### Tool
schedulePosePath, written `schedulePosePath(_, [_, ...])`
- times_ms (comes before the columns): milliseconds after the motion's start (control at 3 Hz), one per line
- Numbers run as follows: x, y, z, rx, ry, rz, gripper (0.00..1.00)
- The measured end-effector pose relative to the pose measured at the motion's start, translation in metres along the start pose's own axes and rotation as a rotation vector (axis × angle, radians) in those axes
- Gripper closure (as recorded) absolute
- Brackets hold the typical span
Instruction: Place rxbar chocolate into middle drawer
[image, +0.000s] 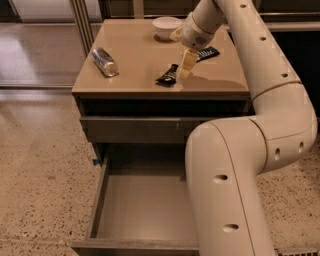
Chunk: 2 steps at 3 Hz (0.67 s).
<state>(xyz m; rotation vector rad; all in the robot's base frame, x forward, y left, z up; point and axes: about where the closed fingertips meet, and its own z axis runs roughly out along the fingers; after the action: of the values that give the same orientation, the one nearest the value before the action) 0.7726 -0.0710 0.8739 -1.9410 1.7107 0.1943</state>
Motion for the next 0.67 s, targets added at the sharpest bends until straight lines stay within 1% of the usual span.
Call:
schedulePosePath(333, [-0.008, 0.003, 0.027, -0.047, -0.029, -0.010, 0.00])
schedulePosePath(667, [-0.006, 0.005, 0.061, -0.087, -0.050, 0.018, 0.00])
